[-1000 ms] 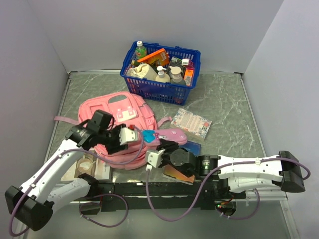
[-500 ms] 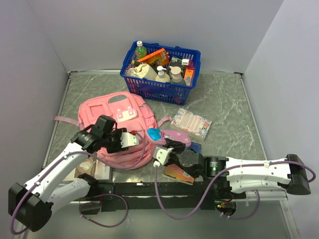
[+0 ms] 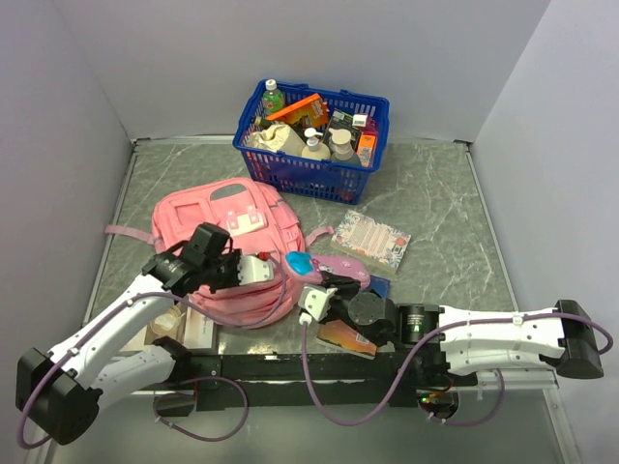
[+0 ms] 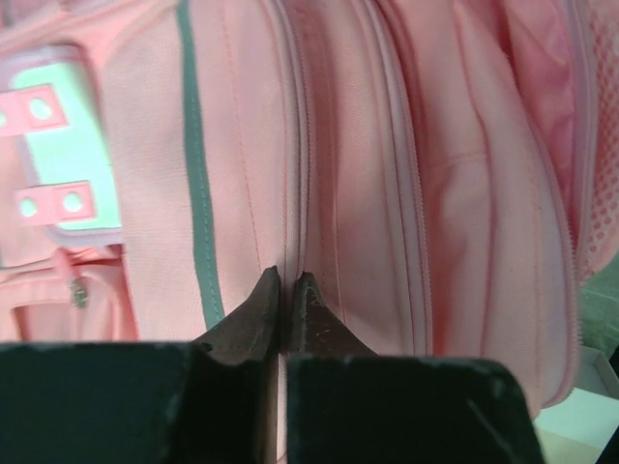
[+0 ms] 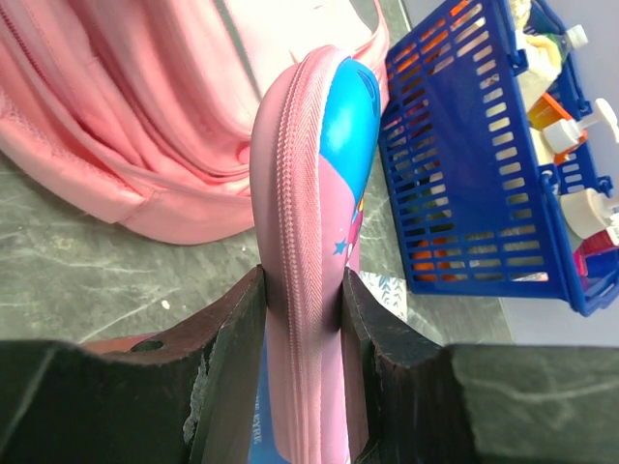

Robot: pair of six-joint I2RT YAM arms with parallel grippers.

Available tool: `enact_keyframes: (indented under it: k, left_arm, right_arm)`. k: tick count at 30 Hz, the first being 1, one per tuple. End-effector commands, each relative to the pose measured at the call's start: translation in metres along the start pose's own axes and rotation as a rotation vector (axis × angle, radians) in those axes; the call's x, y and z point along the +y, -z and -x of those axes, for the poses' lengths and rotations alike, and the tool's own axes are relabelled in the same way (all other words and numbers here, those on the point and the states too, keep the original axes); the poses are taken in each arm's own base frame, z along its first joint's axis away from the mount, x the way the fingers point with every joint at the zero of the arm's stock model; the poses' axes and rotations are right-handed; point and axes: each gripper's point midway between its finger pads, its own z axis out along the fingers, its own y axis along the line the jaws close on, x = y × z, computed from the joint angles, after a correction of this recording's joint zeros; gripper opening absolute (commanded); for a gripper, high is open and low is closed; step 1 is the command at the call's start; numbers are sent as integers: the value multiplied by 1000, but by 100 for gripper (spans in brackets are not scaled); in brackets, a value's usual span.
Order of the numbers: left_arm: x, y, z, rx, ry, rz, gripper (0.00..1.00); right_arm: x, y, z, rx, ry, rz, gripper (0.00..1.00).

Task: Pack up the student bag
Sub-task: Place the stationery in the student bag.

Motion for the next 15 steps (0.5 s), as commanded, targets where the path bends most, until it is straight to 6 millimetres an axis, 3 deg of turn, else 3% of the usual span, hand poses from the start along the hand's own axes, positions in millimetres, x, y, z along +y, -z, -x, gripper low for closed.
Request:
enact_keyframes:
  k: [1, 7, 15]
  left_arm:
    - [90, 46, 67, -202, -11, 337, 1]
    - [111, 82, 100, -305, 77, 381, 1]
    - [110, 102, 124, -402, 139, 344, 1]
  right_arm:
    - [-1, -2, 10, -39, -28, -2, 11]
    - [13, -11, 20, -59, 9, 44, 10]
    - [22, -26, 41, -95, 82, 73, 10]
